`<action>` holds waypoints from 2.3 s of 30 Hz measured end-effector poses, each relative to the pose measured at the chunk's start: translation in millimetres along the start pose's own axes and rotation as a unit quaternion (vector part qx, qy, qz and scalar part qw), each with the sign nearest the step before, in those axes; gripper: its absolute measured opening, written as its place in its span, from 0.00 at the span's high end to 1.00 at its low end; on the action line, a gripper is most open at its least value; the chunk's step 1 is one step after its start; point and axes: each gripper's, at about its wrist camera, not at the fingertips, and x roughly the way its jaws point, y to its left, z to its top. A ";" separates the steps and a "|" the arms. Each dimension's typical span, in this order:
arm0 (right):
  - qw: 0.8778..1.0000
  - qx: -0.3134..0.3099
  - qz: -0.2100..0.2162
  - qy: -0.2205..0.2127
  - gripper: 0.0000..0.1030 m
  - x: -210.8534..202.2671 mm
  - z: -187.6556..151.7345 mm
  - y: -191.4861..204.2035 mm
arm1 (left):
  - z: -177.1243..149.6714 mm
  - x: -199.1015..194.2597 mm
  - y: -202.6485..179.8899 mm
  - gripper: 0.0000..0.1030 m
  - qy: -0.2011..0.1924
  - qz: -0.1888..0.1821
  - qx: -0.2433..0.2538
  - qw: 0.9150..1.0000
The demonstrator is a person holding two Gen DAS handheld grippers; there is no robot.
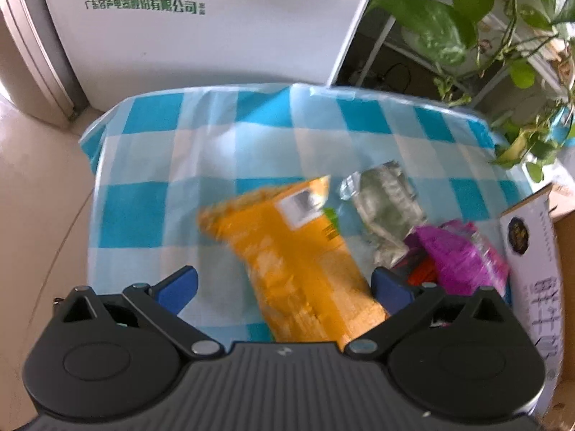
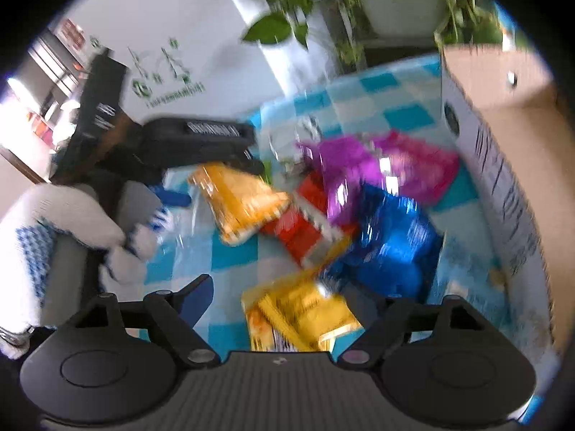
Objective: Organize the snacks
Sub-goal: 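Move the left tool to the long orange bag while the right tool approaches the yellow barcode packet, then close the left tool on the orange bag while the right tool grasps the yellow packet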
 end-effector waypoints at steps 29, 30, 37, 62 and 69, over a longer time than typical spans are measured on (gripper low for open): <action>0.988 0.137 -0.072 0.007 0.28 32.9 3.1 -17.7 | -7.6 4.3 5.3 0.02 -0.011 0.008 0.086 0.996; 0.988 0.136 -0.068 0.007 0.33 32.7 3.0 -18.0 | -8.4 6.1 6.2 0.02 -0.007 0.007 0.085 0.996; 0.991 0.130 -0.039 0.011 0.39 30.5 1.1 -17.6 | -13.2 16.0 13.3 0.01 0.012 -0.008 0.065 0.998; 0.998 0.059 -0.019 0.006 0.39 27.7 5.5 3.3 | -12.9 -2.5 11.3 0.01 -0.034 0.018 0.092 0.995; 0.999 0.049 -0.019 0.005 0.39 27.9 5.8 6.2 | -14.7 -1.0 6.1 0.12 -0.034 0.001 0.106 0.994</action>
